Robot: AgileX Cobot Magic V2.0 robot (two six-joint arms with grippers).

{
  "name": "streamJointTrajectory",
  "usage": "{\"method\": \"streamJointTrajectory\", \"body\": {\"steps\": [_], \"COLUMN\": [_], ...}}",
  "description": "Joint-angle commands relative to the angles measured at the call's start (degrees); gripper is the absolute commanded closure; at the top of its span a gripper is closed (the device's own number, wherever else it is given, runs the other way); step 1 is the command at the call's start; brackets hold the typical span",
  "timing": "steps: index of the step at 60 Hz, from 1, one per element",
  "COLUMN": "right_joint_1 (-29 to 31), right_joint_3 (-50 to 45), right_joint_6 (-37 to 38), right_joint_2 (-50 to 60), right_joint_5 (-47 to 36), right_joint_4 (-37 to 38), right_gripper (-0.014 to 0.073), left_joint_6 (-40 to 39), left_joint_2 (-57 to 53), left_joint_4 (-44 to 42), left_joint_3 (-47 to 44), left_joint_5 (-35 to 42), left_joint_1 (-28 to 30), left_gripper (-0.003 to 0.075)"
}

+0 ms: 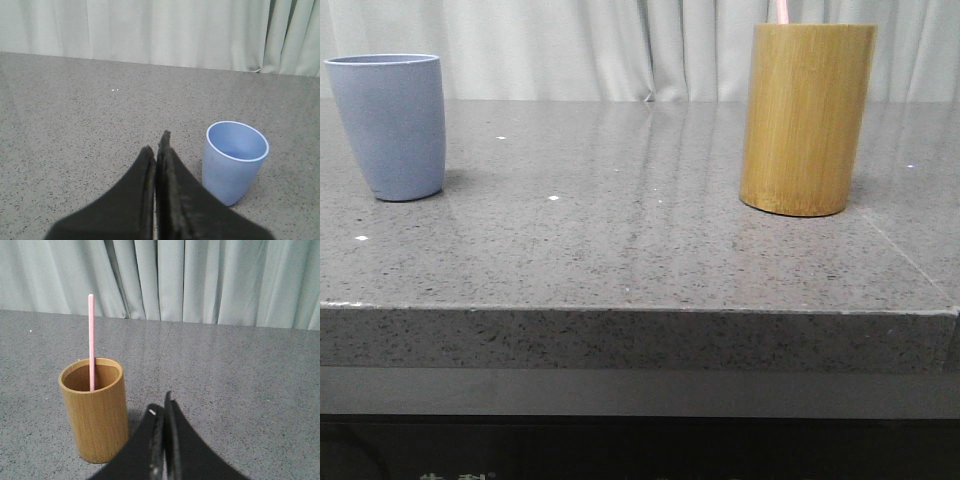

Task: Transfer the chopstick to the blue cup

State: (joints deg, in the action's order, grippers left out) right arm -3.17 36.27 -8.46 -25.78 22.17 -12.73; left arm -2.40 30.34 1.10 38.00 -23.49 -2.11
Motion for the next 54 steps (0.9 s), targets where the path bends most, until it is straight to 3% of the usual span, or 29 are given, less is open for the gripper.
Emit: {"method": "streamJointTrajectory", "body": {"steps": [1,10,16,42,54], "right_joint_1": [0.3,0.3,0.3,0.3,0.3], "right_joint_3": [2.1,2.1,2.1,2.1,2.1], "right_joint_6": [-0.2,-0.2,-0.2,-0.2,-0.2], "right_joint_2": [-0.7,-0.7,-0.7,-0.7,-0.7], "right_joint_5": [-4.0,-4.0,-3.9,-3.5,-3.5], "right_joint_4": [-0.5,-0.5,-0.5,-0.5,-0.5], "right_gripper": [0.0492,0.0113,-0.0034,-0.0006,-0.0006], "left_joint_6": [-0.2,-0.2,-0.2,-0.2,6.6], "left_joint_2": [0.5,0.5,0.5,0.8,8.6], "left_joint_4": [0.4,0.4,0.4,2.7,3.0], "left_joint_3": [2.0,1.8,1.8,2.0,8.5], "left_joint_5": [3.9,2.9,2.8,4.5,-3.0], "left_joint_1": [0.1,0.1,0.1,0.1,-0.1], "left_gripper": [0.0584,0.0239,0.0118,0.0112,0.0112]}}
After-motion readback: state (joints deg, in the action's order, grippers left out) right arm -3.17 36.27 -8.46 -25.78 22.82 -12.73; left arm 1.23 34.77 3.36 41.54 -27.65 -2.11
